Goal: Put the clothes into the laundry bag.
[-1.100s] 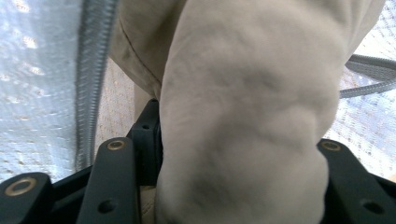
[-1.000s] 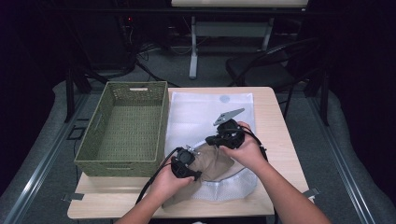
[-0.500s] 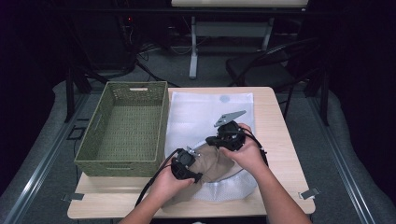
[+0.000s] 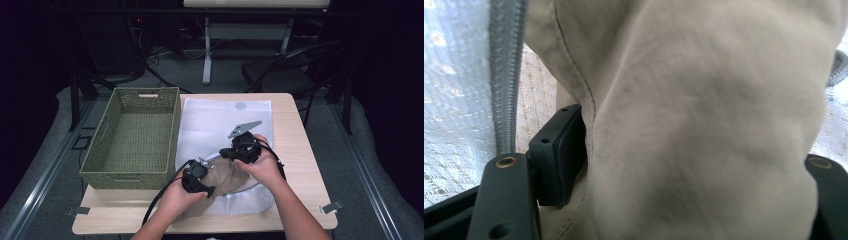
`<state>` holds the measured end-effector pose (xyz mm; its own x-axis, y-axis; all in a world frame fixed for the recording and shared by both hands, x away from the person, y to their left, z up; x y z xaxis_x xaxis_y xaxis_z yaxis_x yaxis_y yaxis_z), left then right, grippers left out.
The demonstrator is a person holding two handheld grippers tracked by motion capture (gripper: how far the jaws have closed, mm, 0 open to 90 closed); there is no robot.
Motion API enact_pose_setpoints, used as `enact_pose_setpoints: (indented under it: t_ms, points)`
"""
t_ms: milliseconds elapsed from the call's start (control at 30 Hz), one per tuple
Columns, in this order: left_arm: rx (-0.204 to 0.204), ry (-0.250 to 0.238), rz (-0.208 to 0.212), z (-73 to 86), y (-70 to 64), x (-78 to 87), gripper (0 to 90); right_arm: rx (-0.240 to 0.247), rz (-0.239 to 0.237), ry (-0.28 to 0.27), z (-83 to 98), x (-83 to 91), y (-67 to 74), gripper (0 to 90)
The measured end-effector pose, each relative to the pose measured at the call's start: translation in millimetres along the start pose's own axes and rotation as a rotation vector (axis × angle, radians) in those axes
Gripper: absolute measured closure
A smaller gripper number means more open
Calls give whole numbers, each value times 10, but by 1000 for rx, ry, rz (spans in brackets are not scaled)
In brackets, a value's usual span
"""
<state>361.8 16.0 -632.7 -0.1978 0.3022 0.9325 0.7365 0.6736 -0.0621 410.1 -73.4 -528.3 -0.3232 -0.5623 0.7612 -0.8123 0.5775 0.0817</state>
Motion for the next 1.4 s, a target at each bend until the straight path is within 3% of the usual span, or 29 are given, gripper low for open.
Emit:
enact_pose_setpoints:
  t_ms: [100,233,367,600,667,1000,1067,1233,1400]
  points:
    - [-12,-11,4,7,6,-3,307,0,-1,-3,-5,-8,16,884]
    - [6,-11,15,8,17,6,299,2,-1,1,3,-16,18,884]
    - [14,-5,28,-1,-8,14,219,-3,-1,-10,1,-21,14,885]
    - [49,-67,60,-49,-58,187,212,-13,-3,-13,9,-18,11,884]
    - [38,-84,64,-37,-76,226,210,-10,-5,-10,13,-21,11,884]
    - [20,-110,72,194,-64,408,219,-22,-7,-11,23,-28,6,884]
    - [28,-126,73,223,-66,429,214,-19,-3,-10,24,-29,8,884]
    - [28,-111,59,356,-54,441,201,-18,-3,-12,26,-21,11,884]
    - [53,-110,59,466,-35,431,186,-18,-4,-12,30,-26,10,884]
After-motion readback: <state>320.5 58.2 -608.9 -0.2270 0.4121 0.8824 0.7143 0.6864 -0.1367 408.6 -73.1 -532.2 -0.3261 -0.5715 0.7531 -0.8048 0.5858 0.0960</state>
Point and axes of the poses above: each handheld gripper's, and its own axes: x roughly backward along the jaws, z roughly out of its underside, y roughly to its left, the point moved 10 cm from there along -x, roughly forward along the jaws, and after that the axes turned 6 degrees about y, right-handed, at the moved point
